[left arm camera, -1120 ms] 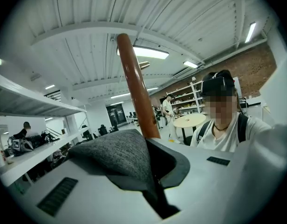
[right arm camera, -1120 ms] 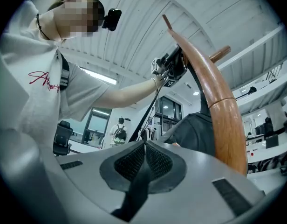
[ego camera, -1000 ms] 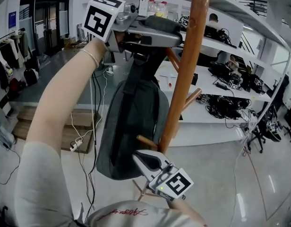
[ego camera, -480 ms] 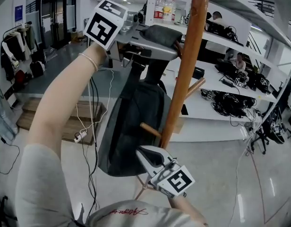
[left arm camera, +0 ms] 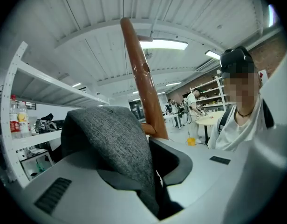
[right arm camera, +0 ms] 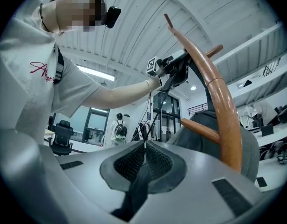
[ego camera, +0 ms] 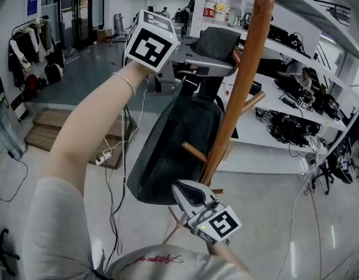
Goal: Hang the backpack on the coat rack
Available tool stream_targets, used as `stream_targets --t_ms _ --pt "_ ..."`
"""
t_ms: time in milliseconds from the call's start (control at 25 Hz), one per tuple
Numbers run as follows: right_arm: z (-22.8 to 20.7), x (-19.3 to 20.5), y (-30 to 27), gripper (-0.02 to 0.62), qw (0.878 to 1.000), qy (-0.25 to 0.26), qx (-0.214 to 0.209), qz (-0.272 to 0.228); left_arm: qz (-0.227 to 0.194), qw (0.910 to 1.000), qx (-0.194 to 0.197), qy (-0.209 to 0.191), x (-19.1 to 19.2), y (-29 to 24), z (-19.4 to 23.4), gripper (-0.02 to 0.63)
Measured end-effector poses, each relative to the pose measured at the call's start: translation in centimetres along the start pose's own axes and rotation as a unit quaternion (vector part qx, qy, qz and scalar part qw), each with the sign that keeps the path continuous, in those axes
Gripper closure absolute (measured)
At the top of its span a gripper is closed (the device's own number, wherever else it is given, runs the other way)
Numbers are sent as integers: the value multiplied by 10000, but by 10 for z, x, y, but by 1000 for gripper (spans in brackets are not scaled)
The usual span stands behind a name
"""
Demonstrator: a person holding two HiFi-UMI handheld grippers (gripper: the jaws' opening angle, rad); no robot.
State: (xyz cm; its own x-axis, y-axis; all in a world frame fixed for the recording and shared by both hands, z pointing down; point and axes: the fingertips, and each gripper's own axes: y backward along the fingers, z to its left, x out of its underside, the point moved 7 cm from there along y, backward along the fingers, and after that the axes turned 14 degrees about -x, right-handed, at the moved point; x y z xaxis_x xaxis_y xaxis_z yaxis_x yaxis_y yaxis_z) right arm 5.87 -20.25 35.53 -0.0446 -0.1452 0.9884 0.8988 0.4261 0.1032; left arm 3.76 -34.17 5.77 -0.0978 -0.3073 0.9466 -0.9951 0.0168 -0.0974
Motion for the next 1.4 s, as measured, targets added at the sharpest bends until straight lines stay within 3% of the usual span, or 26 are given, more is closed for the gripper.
stream_targets --t_ms 120,280,360,440,560,680,840,920,1120,1400 --pt "0 0 2 572 10000 -20 33 -19 -141 9994 -327 -21 6 0 5 470" --pt "-2 3 4 572 9998 -112 111 -96 -319 9963 -794 45 15 3 12 403" --pt "-3 4 5 572 9997 -128 138 -144 -450 9894 -1382 -15 19 7 15 340" --pt "-5 3 6 572 9996 -146 160 -177 -591 9781 -1994 -47 23 13 15 319" --pt "-7 0 6 572 9995 -96 206 -225 -772 9632 -2572 96 32 24 10 305" --pt "-7 0 5 572 9995 -49 220 -228 -900 9382 -3331 -272 45 36 -4 302" --pt "-5 1 0 572 9996 -54 189 -210 -1155 8847 -4446 -791 71 55 -30 302" --pt "-4 -1 -2 572 9996 -43 186 -227 -1250 8663 -4781 -728 87 63 -43 302" --pt "-3 -2 -3 572 9995 21 194 -231 -1508 8357 -5275 -244 129 73 -92 302" --pt "-2 -2 -1 572 9990 214 301 -247 -1312 7953 -5878 691 198 81 -167 323"
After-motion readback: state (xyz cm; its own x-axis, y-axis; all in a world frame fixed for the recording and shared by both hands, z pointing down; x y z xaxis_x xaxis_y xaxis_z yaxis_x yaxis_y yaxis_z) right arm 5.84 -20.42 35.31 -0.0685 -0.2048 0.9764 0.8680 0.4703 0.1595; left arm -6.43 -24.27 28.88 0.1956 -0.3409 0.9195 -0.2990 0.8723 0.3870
